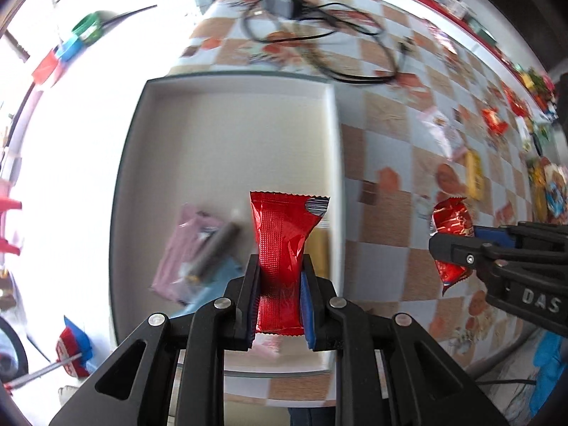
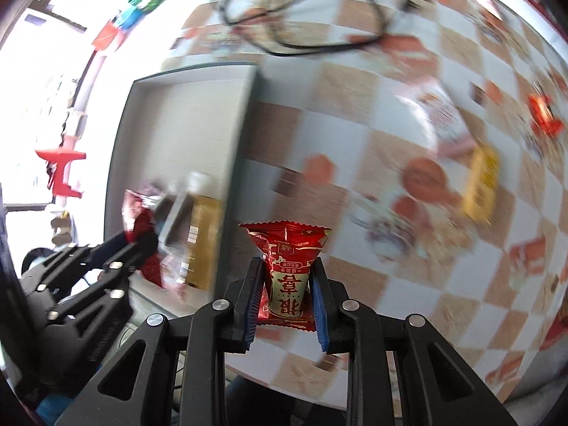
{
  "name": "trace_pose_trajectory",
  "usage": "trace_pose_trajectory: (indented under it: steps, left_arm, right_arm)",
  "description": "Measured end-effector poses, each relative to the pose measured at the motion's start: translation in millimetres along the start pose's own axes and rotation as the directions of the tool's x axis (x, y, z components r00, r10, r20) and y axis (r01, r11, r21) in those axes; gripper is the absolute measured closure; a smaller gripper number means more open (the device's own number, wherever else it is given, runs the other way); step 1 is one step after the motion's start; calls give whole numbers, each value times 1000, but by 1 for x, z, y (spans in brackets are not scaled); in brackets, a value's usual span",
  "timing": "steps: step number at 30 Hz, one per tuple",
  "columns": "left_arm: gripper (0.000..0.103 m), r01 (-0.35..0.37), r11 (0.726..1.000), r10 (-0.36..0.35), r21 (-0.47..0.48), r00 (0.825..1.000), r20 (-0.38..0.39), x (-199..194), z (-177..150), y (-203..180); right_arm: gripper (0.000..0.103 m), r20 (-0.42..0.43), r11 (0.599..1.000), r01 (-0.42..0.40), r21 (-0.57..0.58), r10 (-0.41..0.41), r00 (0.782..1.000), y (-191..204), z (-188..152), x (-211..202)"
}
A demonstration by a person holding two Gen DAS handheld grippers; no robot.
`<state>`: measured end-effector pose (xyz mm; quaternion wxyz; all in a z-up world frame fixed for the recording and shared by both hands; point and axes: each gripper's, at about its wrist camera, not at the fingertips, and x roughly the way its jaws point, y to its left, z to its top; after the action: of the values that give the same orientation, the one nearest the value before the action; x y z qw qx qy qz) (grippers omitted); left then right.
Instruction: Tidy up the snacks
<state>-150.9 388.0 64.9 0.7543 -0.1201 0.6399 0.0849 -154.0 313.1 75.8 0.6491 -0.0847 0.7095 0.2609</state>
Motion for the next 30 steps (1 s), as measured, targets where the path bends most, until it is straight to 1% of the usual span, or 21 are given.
trace_pose_trajectory:
  steps: [5,8,14,21,24,25,27,28,29,30]
  left_arm:
    - [81,-25,998,24,-55,999,-22,8,-5,25]
    - [81,-38,996,35,-77,999,-38,14,-9,35]
    - [81,-55,994,49,-95,997,-62,22,-15,46]
    - [81,-70,993,62,-96,995,-83,30,-20,52]
    - [79,-85,992,77,-93,993,-87,33,-21,52]
    - [76,-90,992,83,-89,993,-88,33,-21,51]
    - [62,-102,991,95,-84,992,-89,35,-19,47]
    - [45,-110,991,103,-82,991,-88,36,-18,46]
    - [31,-120,990,114,-80,990,-81,35,-17,44]
    - [27,-127,989,121,-78,990,-72,34,-17,43]
  right_arm:
    - [76,-23,997,-12,-80,10,1000,42,20,16]
    - [76,-30,995,-22,-96,19,999,57,28,25]
    - [76,-50,995,-47,-87,42,998,72,41,41]
    - [75,-72,996,-39,-84,33,997,86,46,57]
    - [75,-84,997,-40,-73,34,996,87,50,64]
    - [75,-90,997,-39,-69,33,995,87,52,66]
    - [75,-96,997,-31,-64,24,995,84,53,67]
    - [75,-96,998,-28,-64,22,995,83,53,67]
    - [66,-95,998,-25,-61,19,995,81,54,66]
    - [56,-89,998,-20,-60,14,996,80,54,65]
